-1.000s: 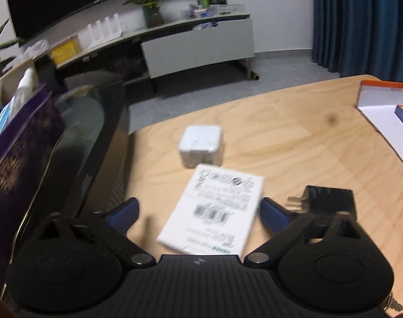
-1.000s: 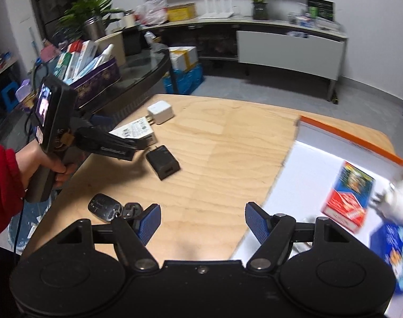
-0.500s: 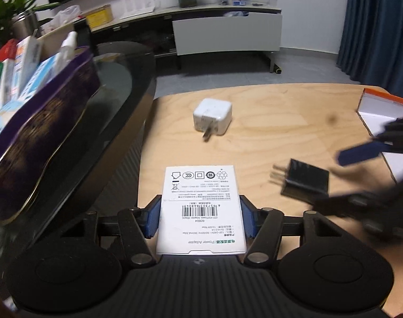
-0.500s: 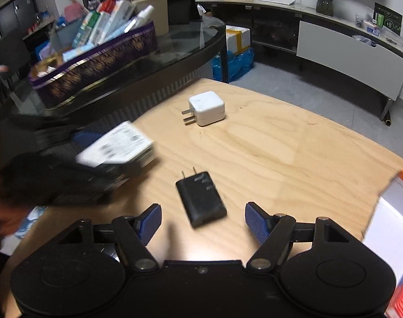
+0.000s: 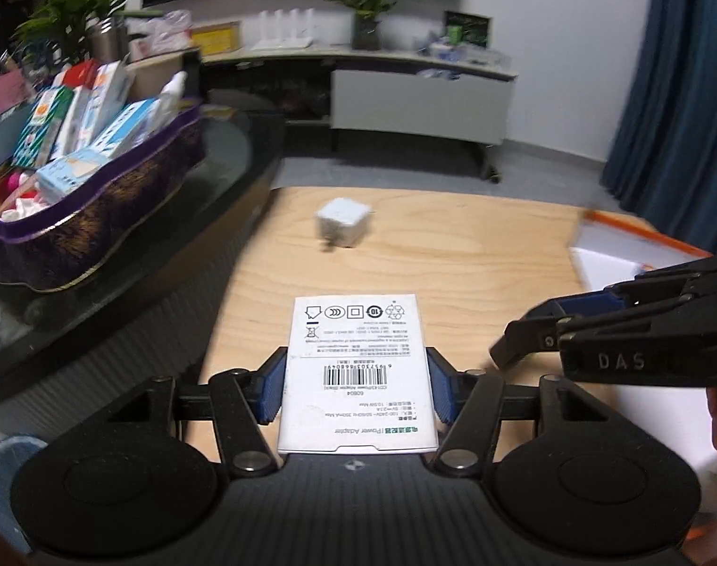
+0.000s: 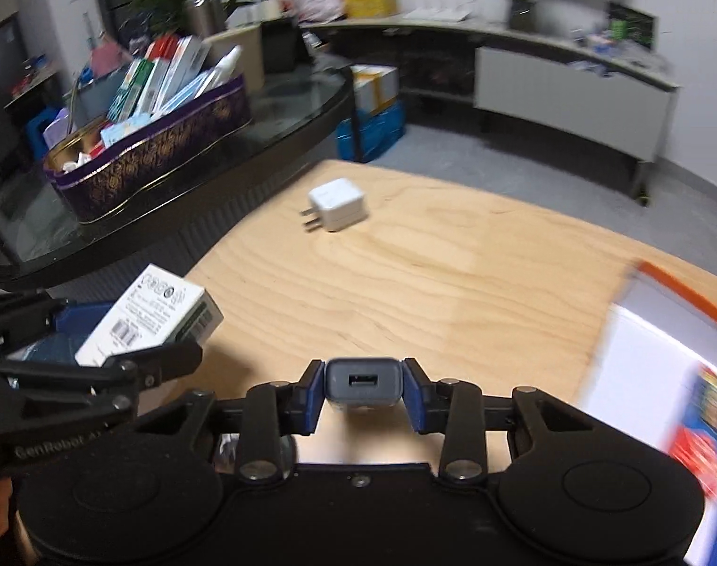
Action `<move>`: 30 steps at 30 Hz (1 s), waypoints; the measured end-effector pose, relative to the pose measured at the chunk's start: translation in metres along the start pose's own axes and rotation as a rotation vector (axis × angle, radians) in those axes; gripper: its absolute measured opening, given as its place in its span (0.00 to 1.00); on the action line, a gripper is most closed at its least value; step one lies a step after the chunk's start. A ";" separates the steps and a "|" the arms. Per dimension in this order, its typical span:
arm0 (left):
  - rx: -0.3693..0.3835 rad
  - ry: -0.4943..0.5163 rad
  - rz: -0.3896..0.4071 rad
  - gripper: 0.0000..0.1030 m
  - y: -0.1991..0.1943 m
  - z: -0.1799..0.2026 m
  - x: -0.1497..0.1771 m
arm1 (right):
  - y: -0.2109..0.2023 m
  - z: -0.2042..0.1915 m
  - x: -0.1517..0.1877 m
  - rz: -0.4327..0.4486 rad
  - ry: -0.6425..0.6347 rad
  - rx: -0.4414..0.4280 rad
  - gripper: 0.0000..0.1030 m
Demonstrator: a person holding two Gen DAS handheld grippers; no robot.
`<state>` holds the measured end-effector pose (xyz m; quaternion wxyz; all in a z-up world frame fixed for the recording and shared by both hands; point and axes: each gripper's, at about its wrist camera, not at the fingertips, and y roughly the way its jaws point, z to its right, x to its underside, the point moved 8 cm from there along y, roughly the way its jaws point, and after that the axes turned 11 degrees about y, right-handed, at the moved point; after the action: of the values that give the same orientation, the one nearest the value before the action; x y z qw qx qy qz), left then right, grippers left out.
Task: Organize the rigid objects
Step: 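Grasp the white adapter box with left gripper while right grasps black charger, then carry the adapter box and black charger over the white box with both grippers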
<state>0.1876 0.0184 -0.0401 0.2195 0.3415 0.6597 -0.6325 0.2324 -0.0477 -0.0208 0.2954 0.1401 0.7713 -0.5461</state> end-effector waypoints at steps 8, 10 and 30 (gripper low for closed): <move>0.115 0.027 0.045 0.58 -0.033 0.083 -0.005 | -0.119 0.067 0.036 0.185 0.153 0.119 0.42; 0.147 0.043 0.055 0.58 -0.037 0.110 -0.012 | -0.145 0.087 0.045 0.223 0.180 0.173 0.42; 0.252 0.246 0.133 0.58 -0.027 0.247 -0.071 | -0.242 0.208 0.066 0.376 0.406 0.304 0.42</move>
<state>0.1802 -0.2358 0.0039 0.1338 0.4840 0.5731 -0.6477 0.1130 -0.3354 0.0746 0.2067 0.4290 0.6846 -0.5519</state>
